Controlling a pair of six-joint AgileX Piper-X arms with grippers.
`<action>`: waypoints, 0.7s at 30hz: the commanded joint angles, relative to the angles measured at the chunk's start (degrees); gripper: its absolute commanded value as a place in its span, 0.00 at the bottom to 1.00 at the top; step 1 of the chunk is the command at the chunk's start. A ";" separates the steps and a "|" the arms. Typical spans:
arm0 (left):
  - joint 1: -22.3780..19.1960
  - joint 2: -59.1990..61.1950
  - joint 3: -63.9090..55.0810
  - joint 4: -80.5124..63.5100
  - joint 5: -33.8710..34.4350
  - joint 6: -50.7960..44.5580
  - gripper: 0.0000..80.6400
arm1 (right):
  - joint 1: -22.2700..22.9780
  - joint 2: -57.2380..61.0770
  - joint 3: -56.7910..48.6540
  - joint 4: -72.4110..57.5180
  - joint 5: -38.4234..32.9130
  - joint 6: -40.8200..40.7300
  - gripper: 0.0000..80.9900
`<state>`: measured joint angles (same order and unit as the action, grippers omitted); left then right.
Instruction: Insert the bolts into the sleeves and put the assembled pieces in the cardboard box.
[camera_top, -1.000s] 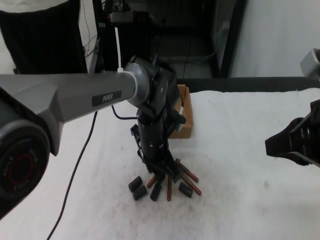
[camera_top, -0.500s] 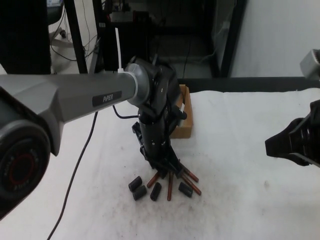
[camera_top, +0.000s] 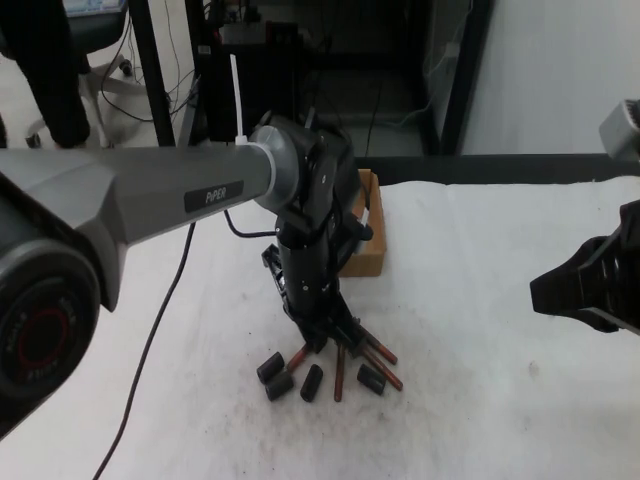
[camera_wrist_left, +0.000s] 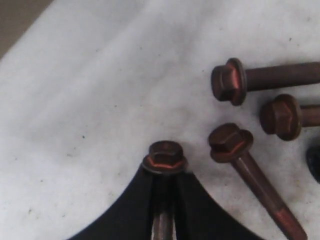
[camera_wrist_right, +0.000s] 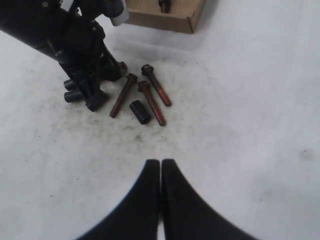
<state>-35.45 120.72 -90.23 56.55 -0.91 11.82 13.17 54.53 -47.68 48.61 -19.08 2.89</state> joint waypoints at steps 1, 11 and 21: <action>-0.14 -3.10 -0.29 0.72 -3.01 -0.24 0.00 | -0.19 -0.51 -0.03 0.04 -2.42 -1.78 0.01; 0.04 -22.22 4.71 -8.30 -3.67 -6.93 0.00 | 1.09 3.84 -0.03 -5.17 -8.45 -5.51 0.01; 3.00 -51.48 34.36 -20.61 -4.93 -11.82 0.00 | 5.87 8.75 -0.03 -11.02 -8.34 -10.06 0.01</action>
<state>-32.33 68.60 -54.94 36.00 -5.13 0.00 18.41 63.10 -47.68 39.28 -26.90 -5.91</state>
